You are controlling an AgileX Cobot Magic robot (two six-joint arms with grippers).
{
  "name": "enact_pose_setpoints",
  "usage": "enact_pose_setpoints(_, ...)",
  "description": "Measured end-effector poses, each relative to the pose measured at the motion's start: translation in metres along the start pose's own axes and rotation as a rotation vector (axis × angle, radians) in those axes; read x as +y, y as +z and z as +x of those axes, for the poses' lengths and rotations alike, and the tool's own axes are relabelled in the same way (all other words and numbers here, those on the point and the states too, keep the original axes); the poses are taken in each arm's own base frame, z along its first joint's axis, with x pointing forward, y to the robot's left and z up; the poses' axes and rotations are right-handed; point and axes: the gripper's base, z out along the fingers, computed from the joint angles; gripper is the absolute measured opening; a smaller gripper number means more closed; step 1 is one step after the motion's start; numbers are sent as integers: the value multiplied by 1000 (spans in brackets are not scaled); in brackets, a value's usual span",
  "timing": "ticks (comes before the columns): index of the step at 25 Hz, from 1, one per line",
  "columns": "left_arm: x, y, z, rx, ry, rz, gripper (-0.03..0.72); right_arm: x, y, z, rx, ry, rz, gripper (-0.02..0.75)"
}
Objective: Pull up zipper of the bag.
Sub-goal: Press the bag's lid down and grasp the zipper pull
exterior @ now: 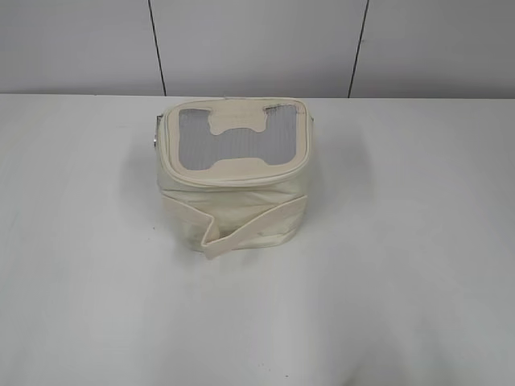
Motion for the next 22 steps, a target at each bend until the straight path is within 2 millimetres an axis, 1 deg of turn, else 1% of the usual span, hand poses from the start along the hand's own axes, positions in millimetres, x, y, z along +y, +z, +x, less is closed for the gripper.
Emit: enact_pose_setpoints(22, 0, 0, 0, 0, 0, 0, 227, 0, 0, 0, 0, 0, 0, 409)
